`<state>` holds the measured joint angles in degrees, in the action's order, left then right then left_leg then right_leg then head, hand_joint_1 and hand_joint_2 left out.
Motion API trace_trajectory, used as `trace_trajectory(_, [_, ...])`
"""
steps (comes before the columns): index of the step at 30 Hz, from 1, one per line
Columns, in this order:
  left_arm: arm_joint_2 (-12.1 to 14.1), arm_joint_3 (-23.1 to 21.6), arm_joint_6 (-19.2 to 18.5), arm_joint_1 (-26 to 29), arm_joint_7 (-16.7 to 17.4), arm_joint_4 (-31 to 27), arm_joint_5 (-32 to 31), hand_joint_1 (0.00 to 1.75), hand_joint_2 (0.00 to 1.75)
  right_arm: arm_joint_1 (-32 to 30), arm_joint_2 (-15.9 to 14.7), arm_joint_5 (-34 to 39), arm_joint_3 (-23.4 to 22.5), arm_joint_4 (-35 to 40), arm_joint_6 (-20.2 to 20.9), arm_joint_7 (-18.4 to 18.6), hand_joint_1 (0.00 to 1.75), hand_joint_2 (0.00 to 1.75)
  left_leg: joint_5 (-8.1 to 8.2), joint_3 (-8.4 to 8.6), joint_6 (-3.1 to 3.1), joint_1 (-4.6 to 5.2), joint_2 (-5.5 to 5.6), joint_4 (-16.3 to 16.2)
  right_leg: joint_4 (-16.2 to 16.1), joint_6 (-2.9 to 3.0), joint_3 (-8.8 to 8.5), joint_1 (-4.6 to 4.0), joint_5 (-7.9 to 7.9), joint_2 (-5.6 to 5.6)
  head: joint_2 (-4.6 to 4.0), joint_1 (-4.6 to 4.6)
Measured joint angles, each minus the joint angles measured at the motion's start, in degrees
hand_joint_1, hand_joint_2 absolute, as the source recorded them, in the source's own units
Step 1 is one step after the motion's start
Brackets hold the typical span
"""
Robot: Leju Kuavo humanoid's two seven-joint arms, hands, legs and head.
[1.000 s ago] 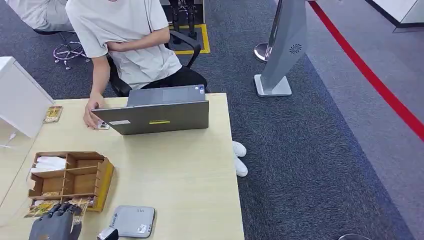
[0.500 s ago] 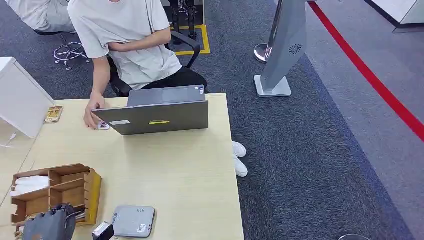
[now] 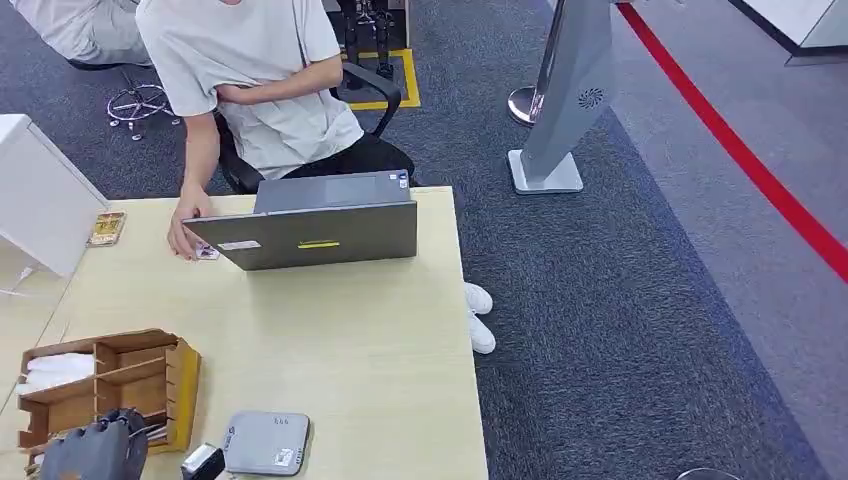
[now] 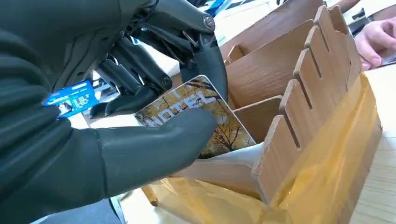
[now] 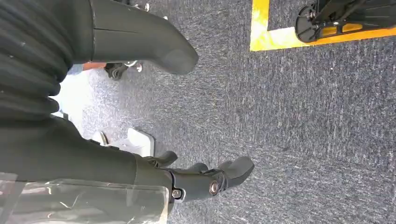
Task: Pass the card to the sensor for recognition and then transmit it.
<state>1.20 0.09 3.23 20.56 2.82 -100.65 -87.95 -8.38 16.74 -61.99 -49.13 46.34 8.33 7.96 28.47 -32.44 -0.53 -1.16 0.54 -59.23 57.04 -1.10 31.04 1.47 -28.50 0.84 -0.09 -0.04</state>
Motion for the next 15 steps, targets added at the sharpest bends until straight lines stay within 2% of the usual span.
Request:
trace_trajectory(2, [-0.02,0.00,0.30,0.01,-0.35,-0.30,0.00,1.75,1.75,0.00,0.00,-0.07,-0.02,0.00,0.00,-0.26,0.00,1.75,0.00,0.00,0.00,-0.01,0.00,0.00,0.00,0.00,0.00,0.00,0.00,0.00,0.00,0.00])
trace_trajectory(6, [-0.11,-0.02,0.37,0.07,-3.41,-4.33,0.00,1.75,1.75,-0.05,0.00,-0.07,-0.24,-0.02,-0.04,-0.41,0.00,1.75,-0.01,-0.01,0.01,-0.01,0.00,-0.01,0.00,0.00,0.12,-0.01,0.00,-0.01,0.00,0.02])
trace_trajectory(11, [0.59,-2.88,-0.91,-2.61,-5.55,-15.26,0.00,1.75,1.75,-0.12,0.00,0.80,-0.24,-0.02,-0.37,-0.18,0.00,1.75,-0.01,-0.02,0.01,0.00,0.01,-0.02,0.00,-0.01,0.13,0.00,0.02,-0.02,0.00,0.02])
trace_trajectory(15, [2.19,-6.49,-3.48,-8.56,-6.51,-23.24,0.00,1.75,1.75,-0.15,0.00,1.99,0.13,-0.02,-0.37,0.70,0.00,1.75,-0.09,-0.02,0.00,0.00,0.02,-0.03,0.00,0.02,0.15,0.00,0.10,-0.02,0.00,0.02])
